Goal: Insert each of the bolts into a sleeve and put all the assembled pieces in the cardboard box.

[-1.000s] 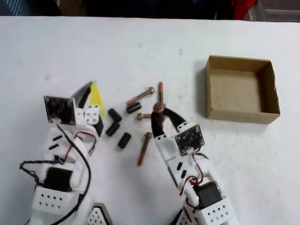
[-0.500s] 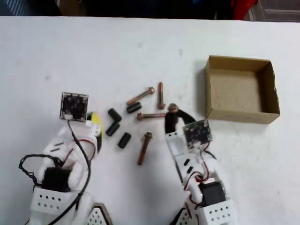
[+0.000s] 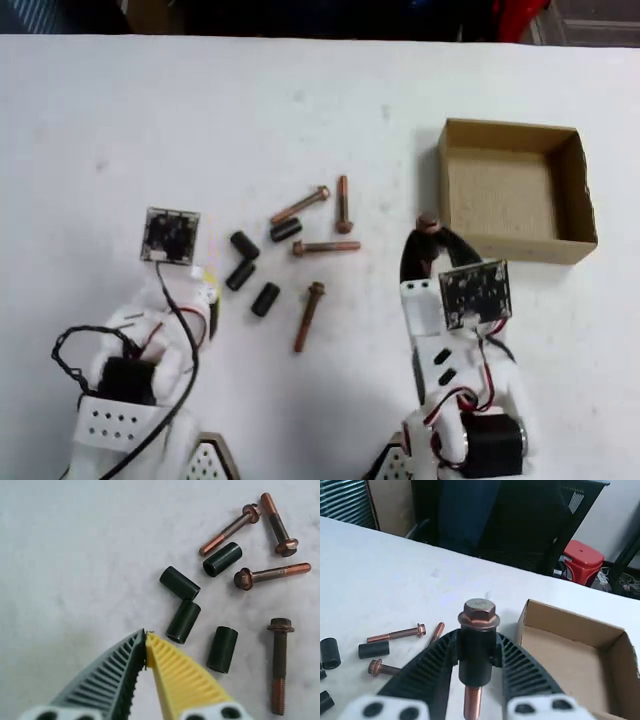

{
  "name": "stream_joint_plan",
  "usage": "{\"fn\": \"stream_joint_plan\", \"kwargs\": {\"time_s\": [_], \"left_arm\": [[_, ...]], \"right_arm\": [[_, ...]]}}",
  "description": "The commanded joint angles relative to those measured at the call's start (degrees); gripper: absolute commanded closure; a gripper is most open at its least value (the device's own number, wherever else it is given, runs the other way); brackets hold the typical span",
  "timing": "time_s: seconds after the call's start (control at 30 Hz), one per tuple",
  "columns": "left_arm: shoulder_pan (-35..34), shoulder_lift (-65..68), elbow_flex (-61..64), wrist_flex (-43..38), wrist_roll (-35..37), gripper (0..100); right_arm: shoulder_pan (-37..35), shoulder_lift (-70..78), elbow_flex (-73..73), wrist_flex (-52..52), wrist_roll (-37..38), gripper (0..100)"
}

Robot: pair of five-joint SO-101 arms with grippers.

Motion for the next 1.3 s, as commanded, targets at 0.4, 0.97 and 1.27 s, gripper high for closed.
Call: {"fn": "stream_joint_plan", "kwargs": {"time_s": [0.4,0.97,1.27], "left_arm": [[-6.8,-0.6,1.8,-2.3,-0.5,98],[-6.8,-0.6,1.9,-2.2,-0.5,98],[-6.6,-0.6,1.9,-2.2,-0.5,98]], "right_arm": [[12.1,42.0,-26.9,-4.7,2.4,98.1],[16.8,90.2,-54.7,-7.7,2.4,98.1],[18.1,108.1,-67.2,-7.7,2.4,98.1]]}}
